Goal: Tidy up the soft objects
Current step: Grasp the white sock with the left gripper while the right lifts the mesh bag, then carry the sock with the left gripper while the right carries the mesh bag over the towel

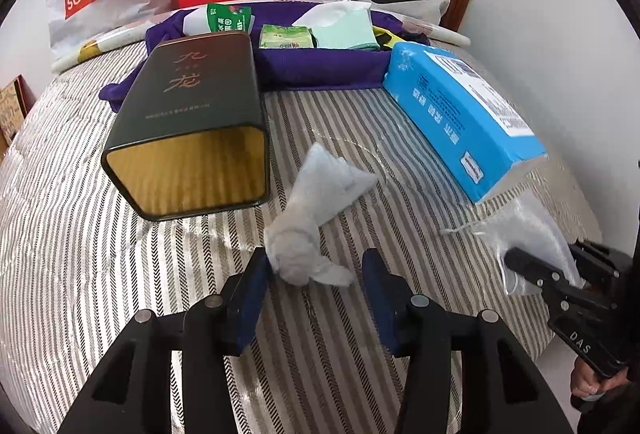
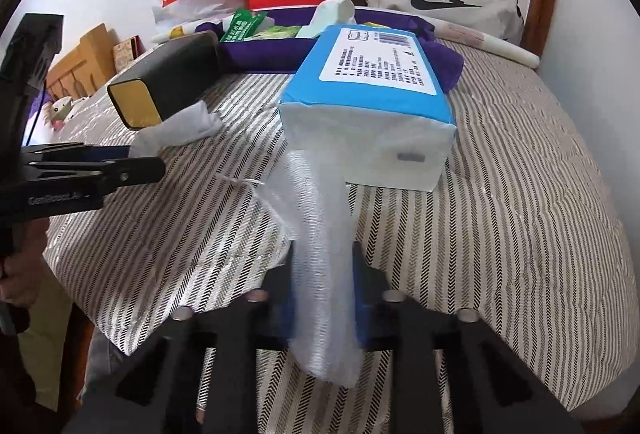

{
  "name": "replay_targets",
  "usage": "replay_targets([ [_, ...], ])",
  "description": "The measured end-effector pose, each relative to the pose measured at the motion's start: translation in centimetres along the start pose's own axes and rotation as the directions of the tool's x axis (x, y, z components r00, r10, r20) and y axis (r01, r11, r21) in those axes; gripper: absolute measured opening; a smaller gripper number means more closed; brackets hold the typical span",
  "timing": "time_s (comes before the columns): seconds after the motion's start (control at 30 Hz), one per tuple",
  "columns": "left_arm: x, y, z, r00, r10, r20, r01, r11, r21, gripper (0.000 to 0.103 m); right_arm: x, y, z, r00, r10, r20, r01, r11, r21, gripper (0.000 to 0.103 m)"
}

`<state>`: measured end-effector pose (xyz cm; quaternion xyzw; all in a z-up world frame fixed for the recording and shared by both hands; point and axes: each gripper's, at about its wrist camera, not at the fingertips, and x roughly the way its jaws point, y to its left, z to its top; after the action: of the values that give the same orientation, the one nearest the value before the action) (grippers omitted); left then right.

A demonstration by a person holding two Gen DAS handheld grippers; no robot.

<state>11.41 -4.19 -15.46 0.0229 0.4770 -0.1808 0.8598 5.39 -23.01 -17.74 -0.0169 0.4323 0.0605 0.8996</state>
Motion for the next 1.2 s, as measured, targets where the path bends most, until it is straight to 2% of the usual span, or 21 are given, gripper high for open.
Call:
replay_targets([
  [0.03,0.0,0.2,0.1,1.000,0.000,0.001,0.000,1.000,-0.004,0.030,0.0,-0.1,0.0,1.000,0.004,0.000,-0.004,1.000,0.002,0.016],
  [0.13,-0.1,1.0,0.2,1.000,-0.018,-0.004,0.018,1.000,-0.026,0.019,-0.3,-0.3,-0.2,1.000,0.020,-0.004,-0.020,1.000,0.010,0.012],
  [0.27,-0.9,1.8,0.0,0.999,-0.044,0.012,0.045,0.998,-0.043,0.019,-0.9,-0.6,0.0,0.999,0.032,0.000,-0.032,0.999,0.013,0.010],
  [0.37,-2.1,2.4,-0.1,0.995,-0.092,0.031,0.094,0.993,-0.067,0.019,-1.5,-0.7,0.2,0.999,0.045,0.006,-0.045,0.999,0.005,0.010],
  [0.47,-3.0,2.4,0.0,0.997,-0.061,0.047,0.063,0.996,-0.058,0.019,-2.3,-0.7,0.5,0.997,0.072,0.017,-0.072,0.997,0.004,0.010],
  [0.57,-4.3,2.5,0.3,0.996,-0.061,0.067,0.065,0.996,-0.066,0.019,-3.5,-0.6,0.9,0.994,0.097,0.041,-0.097,0.995,-0.012,0.010],
  [0.87,-8.4,3.0,2.6,0.989,-0.033,0.147,0.044,0.996,-0.077,0.019,-7.2,-1.4,3.8,0.986,0.085,0.143,-0.081,0.996,-0.038,0.010],
  [1.2,-9.8,3.7,6.0,0.983,0.004,0.184,0.015,0.995,-0.102,0.019,-7.6,-2.0,8.6,0.981,0.069,0.181,-0.064,0.997,-0.037,0.010],
])
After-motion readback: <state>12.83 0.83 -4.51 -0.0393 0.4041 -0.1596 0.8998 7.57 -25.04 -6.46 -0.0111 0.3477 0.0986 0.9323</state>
